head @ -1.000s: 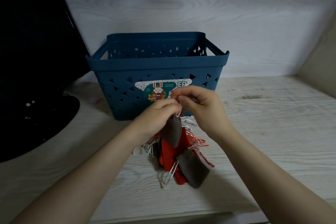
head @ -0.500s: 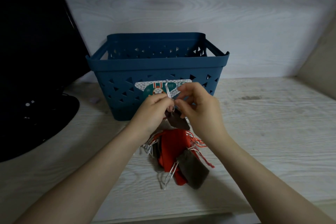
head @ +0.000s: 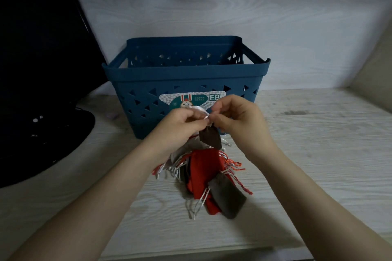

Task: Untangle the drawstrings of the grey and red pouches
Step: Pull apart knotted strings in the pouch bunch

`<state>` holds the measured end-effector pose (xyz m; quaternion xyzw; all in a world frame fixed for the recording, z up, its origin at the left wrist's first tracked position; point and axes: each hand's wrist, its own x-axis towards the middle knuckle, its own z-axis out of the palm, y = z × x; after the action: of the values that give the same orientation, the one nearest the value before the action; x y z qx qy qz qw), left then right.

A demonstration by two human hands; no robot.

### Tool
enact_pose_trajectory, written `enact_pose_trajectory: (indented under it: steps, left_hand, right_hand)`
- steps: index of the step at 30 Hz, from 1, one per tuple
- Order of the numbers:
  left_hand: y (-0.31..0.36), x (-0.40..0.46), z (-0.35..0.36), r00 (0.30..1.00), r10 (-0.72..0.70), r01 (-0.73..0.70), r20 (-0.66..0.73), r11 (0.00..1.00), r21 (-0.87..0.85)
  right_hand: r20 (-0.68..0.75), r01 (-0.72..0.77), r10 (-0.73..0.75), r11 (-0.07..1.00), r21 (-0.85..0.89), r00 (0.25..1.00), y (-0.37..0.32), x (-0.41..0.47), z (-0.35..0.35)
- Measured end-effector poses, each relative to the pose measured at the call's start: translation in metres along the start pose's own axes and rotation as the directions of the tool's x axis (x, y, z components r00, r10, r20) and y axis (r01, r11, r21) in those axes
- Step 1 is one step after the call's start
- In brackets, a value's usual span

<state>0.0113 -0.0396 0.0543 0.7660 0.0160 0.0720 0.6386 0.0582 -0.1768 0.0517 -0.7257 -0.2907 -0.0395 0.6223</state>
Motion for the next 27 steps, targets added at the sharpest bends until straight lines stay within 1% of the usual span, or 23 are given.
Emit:
enact_pose_trajectory:
  steps: [5, 7, 9, 11, 13, 15, 17, 21, 23, 24, 26, 27]
  left_hand:
    - [-0.005, -0.001, 0.003, 0.990, 0.126, -0.117, -0.055, 0.981, 0.153]
    - [-0.005, -0.002, 0.004, 0.981, 0.180, -0.161, -0.065, 0.960, 0.227]
    - [-0.004, -0.002, 0.004, 0.971, 0.232, -0.203, -0.064, 0.930, 0.306]
    - [-0.003, -0.002, 0.005, 0.961, 0.271, -0.237, -0.059, 0.911, 0.338]
    - [-0.003, 0.000, 0.005, 0.951, 0.297, -0.251, -0.081, 0.900, 0.356]
    - [-0.003, 0.000, 0.006, 0.947, 0.299, -0.238, -0.118, 0.899, 0.368]
    - [-0.003, 0.000, 0.007, 0.937, 0.317, -0.240, -0.149, 0.890, 0.388]
    - [-0.002, -0.002, 0.009, 0.911, 0.387, -0.286, -0.143, 0.842, 0.457]
    - [-0.003, -0.002, 0.009, 0.887, 0.441, -0.319, -0.136, 0.798, 0.511]
    - [-0.004, -0.001, 0.008, 0.863, 0.489, -0.347, -0.129, 0.757, 0.554]
    - [-0.006, 0.000, 0.006, 0.788, 0.606, -0.398, -0.104, 0.632, 0.665]
    - [-0.007, 0.001, 0.005, 0.745, 0.659, -0.403, -0.103, 0.568, 0.718]
  right_hand:
    - [-0.075, -0.127, 0.136, 0.985, 0.116, 0.988, 0.004, -0.002, 0.005]
    - [-0.098, -0.145, 0.156, 0.983, 0.114, 0.983, 0.005, -0.004, 0.006]
    - [-0.120, -0.102, 0.102, 0.995, 0.012, 0.987, 0.004, -0.005, 0.006]
    - [-0.151, -0.019, -0.005, 0.987, -0.159, 0.988, 0.002, -0.007, 0.006]
    - [-0.161, 0.062, -0.121, 0.942, -0.329, 0.979, -0.001, -0.009, 0.008]
    - [-0.130, 0.131, -0.203, 0.897, -0.423, 0.970, -0.002, -0.010, 0.009]
    - [-0.090, 0.157, -0.222, 0.873, -0.461, 0.971, -0.002, -0.011, 0.010]
    - [-0.126, 0.061, -0.112, 0.932, -0.357, 0.986, -0.003, -0.009, 0.007]
    - [-0.103, 0.036, -0.077, 0.935, -0.353, 0.992, -0.006, -0.006, 0.006]
    - [-0.076, 0.032, -0.065, 0.928, -0.371, 0.995, -0.007, -0.004, 0.006]
    - [-0.018, 0.041, -0.055, 0.896, -0.443, 0.998, -0.011, -0.002, 0.007]
    - [0.009, 0.050, -0.053, 0.877, -0.478, 0.999, -0.014, -0.003, 0.007]
